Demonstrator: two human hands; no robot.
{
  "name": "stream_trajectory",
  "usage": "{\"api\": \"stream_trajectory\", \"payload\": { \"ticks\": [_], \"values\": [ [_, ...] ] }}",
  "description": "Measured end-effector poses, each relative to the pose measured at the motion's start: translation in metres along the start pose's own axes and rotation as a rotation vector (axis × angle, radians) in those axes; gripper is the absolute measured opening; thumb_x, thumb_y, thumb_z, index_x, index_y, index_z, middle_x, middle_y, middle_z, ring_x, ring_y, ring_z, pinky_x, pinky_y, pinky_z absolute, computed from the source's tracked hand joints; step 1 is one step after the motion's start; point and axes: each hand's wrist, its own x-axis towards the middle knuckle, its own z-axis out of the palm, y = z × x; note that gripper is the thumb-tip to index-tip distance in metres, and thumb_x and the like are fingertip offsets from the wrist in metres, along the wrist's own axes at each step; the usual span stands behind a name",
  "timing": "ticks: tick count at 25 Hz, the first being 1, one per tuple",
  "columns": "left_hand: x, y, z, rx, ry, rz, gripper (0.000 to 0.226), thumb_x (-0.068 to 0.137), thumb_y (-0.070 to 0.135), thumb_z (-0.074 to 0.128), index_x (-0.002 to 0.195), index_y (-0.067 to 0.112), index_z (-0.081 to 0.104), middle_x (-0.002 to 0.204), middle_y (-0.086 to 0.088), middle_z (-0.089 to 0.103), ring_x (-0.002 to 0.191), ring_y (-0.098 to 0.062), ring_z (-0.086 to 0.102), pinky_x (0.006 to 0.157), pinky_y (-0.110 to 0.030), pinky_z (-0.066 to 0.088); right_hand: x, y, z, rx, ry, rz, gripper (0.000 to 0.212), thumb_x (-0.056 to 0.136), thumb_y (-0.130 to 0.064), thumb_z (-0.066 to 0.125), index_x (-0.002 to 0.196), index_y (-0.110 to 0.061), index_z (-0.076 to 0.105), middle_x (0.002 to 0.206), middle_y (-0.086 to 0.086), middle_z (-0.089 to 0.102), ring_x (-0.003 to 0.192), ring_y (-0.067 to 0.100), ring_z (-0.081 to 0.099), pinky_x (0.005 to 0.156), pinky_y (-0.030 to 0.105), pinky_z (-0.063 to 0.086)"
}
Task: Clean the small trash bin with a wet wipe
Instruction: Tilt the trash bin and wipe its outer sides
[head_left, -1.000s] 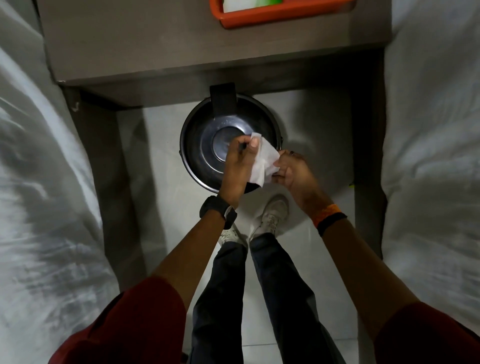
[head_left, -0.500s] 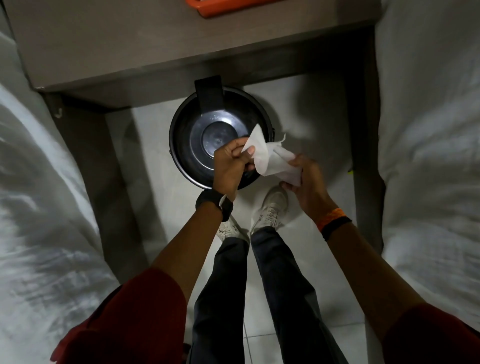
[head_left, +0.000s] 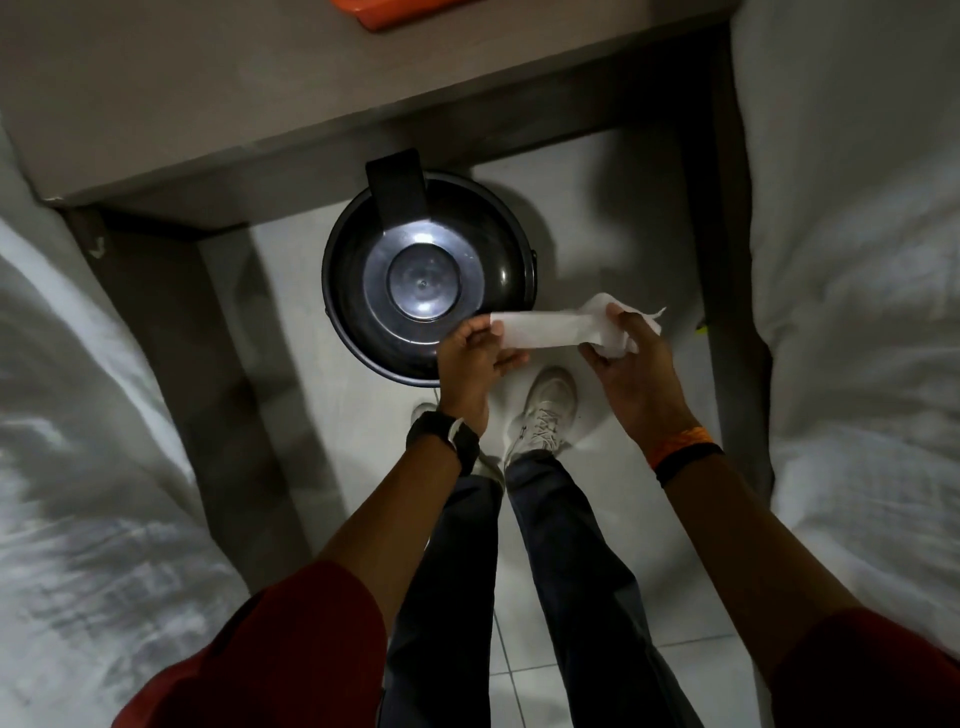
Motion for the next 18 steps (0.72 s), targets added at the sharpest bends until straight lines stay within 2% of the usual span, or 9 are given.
{"api": "stream_trajectory", "payload": {
  "ticks": [2, 3, 6, 7, 9, 10, 12, 14, 18],
  "values": [
    [0.001, -0.014, 0.004, 0.255, 0.043, 0.018, 0.013, 0.099, 0.003, 0.055, 0.112, 0.001, 0.055, 0.096, -0.018, 0.067, 0.062, -0.019, 0.073, 0.062, -0.035, 0.063, 0.007, 0.003, -0.009, 0.062, 0.028, 0.017, 0.030, 0.093, -0.009, 0.063, 0.123, -0.008, 0.060, 0.115, 0.010, 0.070, 0.110, 0.024, 0.069, 0.098, 0.041, 0.056],
    [0.003, -0.017, -0.001, 0.466, 0.093, 0.115, 0.017, 0.097, 0.003, 0.057, 0.114, 0.001, 0.055, 0.098, -0.021, 0.068, 0.069, -0.026, 0.073, 0.065, -0.042, 0.063, 0.008, 0.006, -0.008, 0.035, 0.052, 0.003, 0.025, 0.092, -0.007, 0.064, 0.117, -0.009, 0.062, 0.108, 0.008, 0.072, 0.102, 0.022, 0.072, 0.092, 0.039, 0.060],
    [0.012, -0.024, -0.020, 1.254, 0.127, 0.629, 0.034, 0.087, 0.010, 0.069, 0.119, 0.005, 0.059, 0.115, -0.020, 0.064, 0.106, -0.035, 0.063, 0.088, -0.051, 0.056, 0.012, 0.010, -0.005, -0.116, 0.144, -0.087, 0.031, 0.090, -0.002, 0.066, 0.120, -0.007, 0.057, 0.104, 0.006, 0.068, 0.092, 0.018, 0.071, 0.070, 0.031, 0.063],
    [0.016, -0.030, -0.026, 1.502, 0.121, 0.758, 0.049, 0.082, 0.019, 0.075, 0.127, 0.008, 0.057, 0.127, -0.019, 0.059, 0.118, -0.036, 0.057, 0.096, -0.052, 0.053, 0.014, 0.012, -0.007, -0.171, 0.175, -0.119, 0.034, 0.090, -0.003, 0.067, 0.122, -0.006, 0.056, 0.105, 0.005, 0.067, 0.091, 0.016, 0.071, 0.067, 0.028, 0.062],
    [0.031, -0.040, -0.038, 1.893, 0.080, 0.751, 0.093, 0.071, 0.042, 0.082, 0.149, 0.017, 0.037, 0.154, -0.018, 0.036, 0.143, -0.040, 0.036, 0.114, -0.060, 0.034, 0.022, 0.021, -0.012, -0.211, 0.210, -0.167, 0.026, 0.091, -0.005, 0.067, 0.116, -0.009, 0.061, 0.101, 0.002, 0.069, 0.084, 0.013, 0.073, 0.065, 0.025, 0.061],
    [0.040, -0.046, -0.042, 1.979, 0.075, 0.704, 0.108, 0.068, 0.046, 0.083, 0.155, 0.021, 0.024, 0.162, -0.016, 0.023, 0.150, -0.041, 0.024, 0.117, -0.064, 0.023, 0.026, 0.027, -0.015, -0.209, 0.215, -0.178, 0.019, 0.091, -0.005, 0.067, 0.108, -0.014, 0.064, 0.098, 0.000, 0.070, 0.080, 0.010, 0.074, 0.065, 0.025, 0.060],
    [0.055, -0.059, -0.049, 2.024, 0.104, 0.710, 0.111, 0.072, 0.032, 0.081, 0.159, 0.026, 0.011, 0.167, -0.014, 0.012, 0.153, -0.041, 0.015, 0.117, -0.070, 0.019, 0.034, 0.040, -0.021, -0.199, 0.214, -0.179, 0.012, 0.093, -0.008, 0.067, 0.098, -0.019, 0.067, 0.093, -0.001, 0.071, 0.076, 0.007, 0.074, 0.068, 0.029, 0.061],
    [0.061, -0.060, -0.049, 2.003, 0.177, 0.779, 0.101, 0.077, 0.014, 0.070, 0.159, 0.024, 0.013, 0.166, -0.016, 0.017, 0.152, -0.043, 0.020, 0.112, -0.073, 0.027, 0.037, 0.049, -0.025, -0.202, 0.195, -0.169, 0.009, 0.095, -0.012, 0.065, 0.099, -0.019, 0.068, 0.094, -0.001, 0.072, 0.079, 0.009, 0.073, 0.075, 0.034, 0.061],
    [0.059, -0.035, -0.039, 1.922, 0.210, 0.812, 0.098, 0.077, 0.014, 0.071, 0.157, 0.016, 0.015, 0.165, -0.021, 0.016, 0.152, -0.046, 0.015, 0.112, -0.076, 0.022, 0.030, 0.059, -0.028, -0.203, 0.124, -0.217, 0.013, 0.101, -0.015, 0.057, 0.099, -0.019, 0.070, 0.093, -0.002, 0.075, 0.085, 0.011, 0.074, 0.076, 0.036, 0.063]
  ]
}}
